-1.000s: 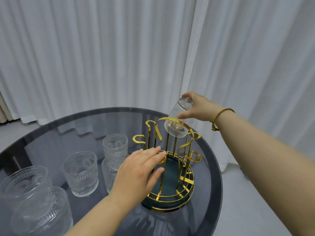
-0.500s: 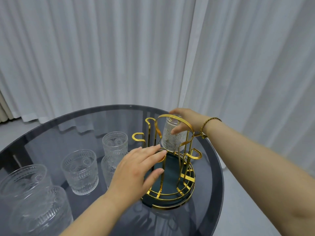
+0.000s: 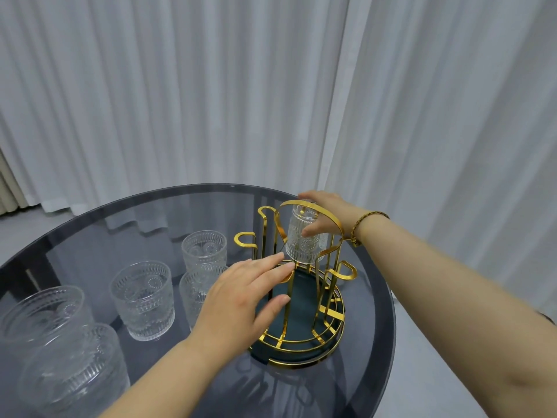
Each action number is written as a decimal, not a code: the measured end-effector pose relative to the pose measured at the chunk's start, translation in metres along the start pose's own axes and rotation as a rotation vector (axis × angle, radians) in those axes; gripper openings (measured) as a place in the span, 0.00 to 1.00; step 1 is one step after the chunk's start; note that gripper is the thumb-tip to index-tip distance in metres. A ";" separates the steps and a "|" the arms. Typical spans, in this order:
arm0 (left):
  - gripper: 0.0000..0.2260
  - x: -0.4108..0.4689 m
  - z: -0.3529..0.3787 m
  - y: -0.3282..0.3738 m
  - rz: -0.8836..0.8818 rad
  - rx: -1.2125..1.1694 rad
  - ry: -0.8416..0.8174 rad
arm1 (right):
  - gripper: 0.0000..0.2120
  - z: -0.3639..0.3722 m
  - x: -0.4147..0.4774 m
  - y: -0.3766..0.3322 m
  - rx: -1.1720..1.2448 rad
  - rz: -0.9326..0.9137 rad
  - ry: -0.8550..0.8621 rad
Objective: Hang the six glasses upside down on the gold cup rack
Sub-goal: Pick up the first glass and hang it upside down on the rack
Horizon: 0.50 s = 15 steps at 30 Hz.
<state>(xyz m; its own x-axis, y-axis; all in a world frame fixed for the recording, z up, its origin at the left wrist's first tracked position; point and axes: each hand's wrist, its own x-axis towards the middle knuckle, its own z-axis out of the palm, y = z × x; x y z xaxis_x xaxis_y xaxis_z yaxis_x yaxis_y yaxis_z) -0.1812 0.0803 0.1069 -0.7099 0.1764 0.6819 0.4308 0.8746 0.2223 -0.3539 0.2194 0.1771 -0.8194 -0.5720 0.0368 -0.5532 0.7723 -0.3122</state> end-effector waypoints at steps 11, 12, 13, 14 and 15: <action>0.26 -0.065 -0.025 0.006 -0.127 0.131 -0.181 | 0.12 -0.017 -0.080 -0.025 0.471 0.053 0.711; 0.23 -0.079 -0.031 0.007 -0.153 0.132 -0.191 | 0.10 -0.012 -0.089 -0.035 0.500 0.012 0.780; 0.22 -0.090 -0.036 0.008 -0.173 0.137 -0.189 | 0.09 -0.006 -0.099 -0.044 0.530 -0.035 0.820; 0.21 -0.102 -0.042 0.009 -0.201 0.136 -0.188 | 0.08 0.001 -0.107 -0.056 0.565 -0.085 0.831; 0.22 -0.114 -0.048 0.009 -0.220 0.143 -0.178 | 0.09 0.010 -0.115 -0.069 0.603 -0.133 0.818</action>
<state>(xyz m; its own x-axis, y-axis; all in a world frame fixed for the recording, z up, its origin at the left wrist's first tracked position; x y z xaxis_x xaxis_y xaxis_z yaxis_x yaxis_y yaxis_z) -0.0690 0.0464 0.0649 -0.8692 0.0409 0.4928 0.1822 0.9530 0.2422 -0.2202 0.2294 0.1845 -0.7335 -0.1044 0.6716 -0.6642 0.3196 -0.6758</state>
